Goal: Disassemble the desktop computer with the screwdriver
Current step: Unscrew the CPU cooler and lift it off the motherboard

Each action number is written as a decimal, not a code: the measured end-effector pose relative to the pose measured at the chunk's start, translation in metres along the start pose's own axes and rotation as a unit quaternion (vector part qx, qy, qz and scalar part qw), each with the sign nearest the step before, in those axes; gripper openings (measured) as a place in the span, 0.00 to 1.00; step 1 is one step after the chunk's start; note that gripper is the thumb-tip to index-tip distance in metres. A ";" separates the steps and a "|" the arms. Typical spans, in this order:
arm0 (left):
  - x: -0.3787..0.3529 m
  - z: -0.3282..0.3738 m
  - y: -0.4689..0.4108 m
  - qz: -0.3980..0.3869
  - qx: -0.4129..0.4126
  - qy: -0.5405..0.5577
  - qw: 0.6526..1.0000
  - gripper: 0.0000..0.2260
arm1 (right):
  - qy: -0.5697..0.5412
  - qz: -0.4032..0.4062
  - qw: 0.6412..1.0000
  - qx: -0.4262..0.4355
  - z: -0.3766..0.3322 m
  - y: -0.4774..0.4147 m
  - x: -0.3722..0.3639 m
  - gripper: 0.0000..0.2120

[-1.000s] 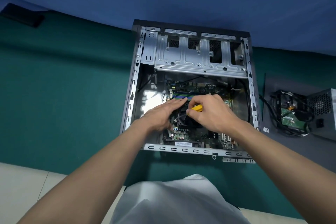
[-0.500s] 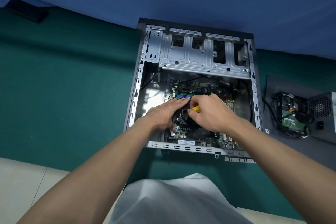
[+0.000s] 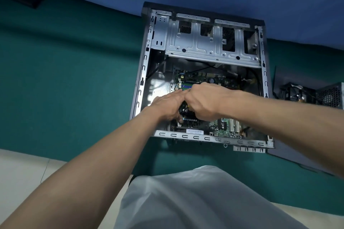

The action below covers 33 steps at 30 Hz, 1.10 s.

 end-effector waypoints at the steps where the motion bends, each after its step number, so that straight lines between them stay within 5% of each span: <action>1: 0.000 -0.001 -0.001 0.006 -0.001 0.008 1.000 0.43 | 0.039 -0.005 0.999 0.025 -0.003 0.001 0.002 0.17; 5: -0.002 0.000 -0.004 0.015 -0.009 -0.024 1.000 0.44 | 0.082 0.001 0.995 0.057 -0.004 -0.003 0.009 0.18; 8: -0.001 0.002 -0.002 0.002 -0.015 -0.001 1.000 0.46 | -0.124 -0.012 0.990 -0.067 0.011 -0.008 0.006 0.16; 12: 0.000 0.006 -0.001 -0.026 -0.031 -0.038 0.998 0.45 | -0.460 -0.111 0.841 -0.262 0.026 -0.008 -0.011 0.11; 14: 0.001 0.008 0.000 -0.015 -0.036 -0.033 0.999 0.42 | -0.469 -0.119 0.830 -0.280 0.024 -0.011 -0.013 0.10; 16: 0.002 0.009 0.001 -0.010 -0.044 -0.033 0.998 0.42 | -0.378 -0.065 0.886 -0.262 0.024 -0.014 -0.010 0.10; 19: 0.003 0.009 0.001 -0.002 -0.048 -0.044 0.998 0.41 | -0.091 -0.001 0.986 -0.142 0.011 -0.010 -0.001 0.11; 23: 0.001 0.006 0.000 0.019 -0.021 -0.023 0.999 0.35 | 0.141 0.008 0.988 0.061 -0.011 -0.005 0.003 0.13; 27: 0.002 0.006 -0.001 0.034 -0.007 -0.022 0.999 0.32 | -0.120 0.040 0.991 -0.035 0.002 -0.016 0.010 0.13; 30: 0.002 0.007 0.000 0.037 -0.010 -0.017 0.999 0.32 | -0.349 0.044 0.914 -0.203 0.016 -0.019 0.000 0.15; 33: 0.004 0.012 0.001 0.024 -0.034 -0.041 0.998 0.34 | -0.419 0.055 0.861 -0.281 0.022 -0.018 -0.006 0.14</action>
Point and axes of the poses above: each hand's wrist, its own y-axis away from the middle knuckle, its own x-axis out of the back of the hand, z = x × y, the point moved 4 cm from there along -y, towards the middle knuckle, and after that the axes turned 5 degrees about -z, right-handed, at the moved point
